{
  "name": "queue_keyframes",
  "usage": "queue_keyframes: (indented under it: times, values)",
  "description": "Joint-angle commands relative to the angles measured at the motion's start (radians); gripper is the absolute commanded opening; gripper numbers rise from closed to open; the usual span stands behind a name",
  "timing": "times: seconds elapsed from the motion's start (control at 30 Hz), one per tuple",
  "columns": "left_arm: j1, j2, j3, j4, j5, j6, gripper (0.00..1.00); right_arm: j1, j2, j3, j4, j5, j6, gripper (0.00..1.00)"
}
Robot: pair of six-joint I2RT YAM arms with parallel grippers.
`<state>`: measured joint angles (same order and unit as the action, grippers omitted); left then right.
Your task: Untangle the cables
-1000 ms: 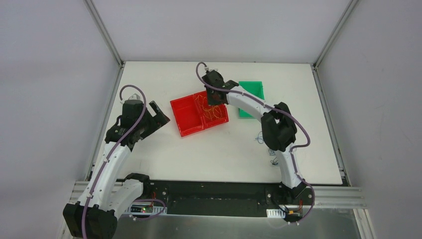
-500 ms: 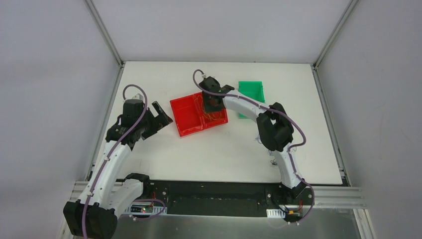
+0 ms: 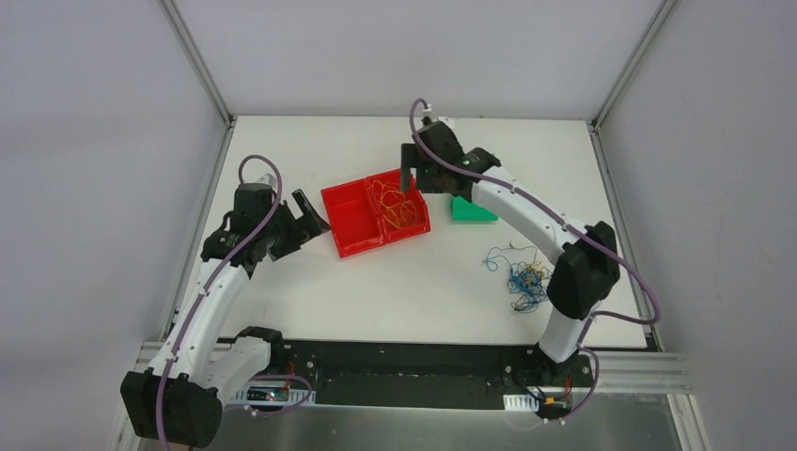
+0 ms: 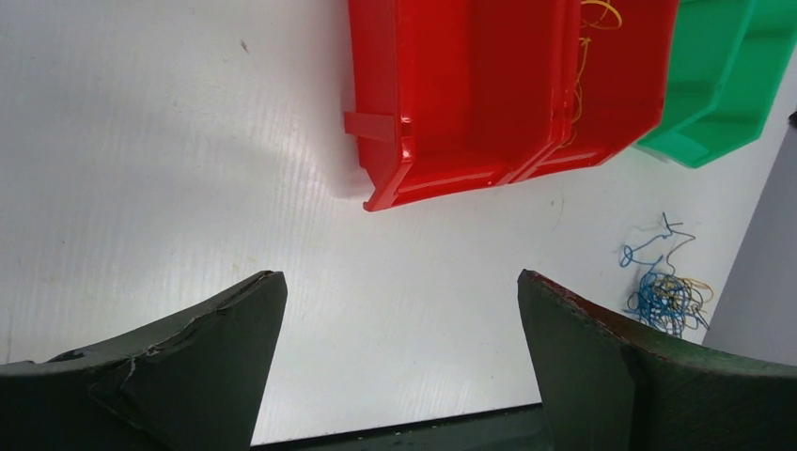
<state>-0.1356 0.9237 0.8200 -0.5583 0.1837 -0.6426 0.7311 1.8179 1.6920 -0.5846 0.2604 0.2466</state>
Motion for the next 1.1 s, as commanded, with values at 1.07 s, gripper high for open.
queue_keyframes:
  times: [1.07]
  values:
    - [-0.825, 1.092, 0.728, 0.414, 0.173, 0.216, 0.86, -0.509, -0.867, -0.983, -0.2, -0.053, 0.398, 0.67]
